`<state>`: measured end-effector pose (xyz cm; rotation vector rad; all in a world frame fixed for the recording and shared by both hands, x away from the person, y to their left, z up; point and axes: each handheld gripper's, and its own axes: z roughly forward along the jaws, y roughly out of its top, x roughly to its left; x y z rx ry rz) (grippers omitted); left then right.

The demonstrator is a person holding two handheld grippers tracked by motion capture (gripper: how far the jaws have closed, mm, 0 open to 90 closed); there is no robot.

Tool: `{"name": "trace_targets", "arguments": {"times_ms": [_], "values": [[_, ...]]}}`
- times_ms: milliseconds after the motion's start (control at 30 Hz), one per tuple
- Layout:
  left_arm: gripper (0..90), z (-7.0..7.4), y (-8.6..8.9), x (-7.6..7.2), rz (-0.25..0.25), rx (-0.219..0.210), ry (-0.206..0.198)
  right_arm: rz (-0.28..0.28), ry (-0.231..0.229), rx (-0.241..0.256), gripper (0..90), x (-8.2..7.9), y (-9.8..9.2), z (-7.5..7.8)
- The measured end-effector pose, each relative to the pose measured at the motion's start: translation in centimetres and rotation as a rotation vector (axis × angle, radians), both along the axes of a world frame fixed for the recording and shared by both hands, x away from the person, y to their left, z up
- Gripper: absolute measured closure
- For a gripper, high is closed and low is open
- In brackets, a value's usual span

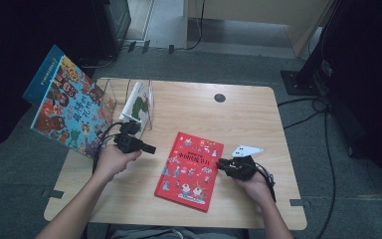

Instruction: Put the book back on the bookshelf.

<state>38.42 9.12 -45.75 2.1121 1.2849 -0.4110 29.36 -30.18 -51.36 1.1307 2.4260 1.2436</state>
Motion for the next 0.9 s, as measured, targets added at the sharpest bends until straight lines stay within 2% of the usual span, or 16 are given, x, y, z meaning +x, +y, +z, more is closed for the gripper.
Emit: {"name": "trace_targets", "arguments": {"times_ms": [33,167,267,500,633,900], "values": [[86.0,-0.2,-0.1,-0.1,0.001,-0.011,-0.004,0.004,-0.001,-0.002,80.8,-0.1,0.0,0.0],[86.5,-1.0,-0.5,-0.2,0.000,-0.020,0.010,0.007,0.012,-0.032,83.7,-0.3,0.0,-0.2],[87.7,-1.5,-0.8,-0.3,-0.011,-0.003,0.005,0.011,0.016,-0.039,85.6,-0.4,-0.1,-0.3],[88.8,-2.5,-1.7,-0.9,-0.047,0.027,-0.004,0.011,0.030,-0.026,88.5,-0.7,-0.1,-0.5],[88.8,-2.5,-2.2,-1.4,-0.060,0.005,-0.023,0.007,0.039,-0.026,90.0,-1.0,0.0,-0.5],[88.8,-3.6,-2.9,-1.9,-0.075,0.023,0.002,-0.010,0.041,-0.014,90.0,-0.9,0.2,-0.6]]}}
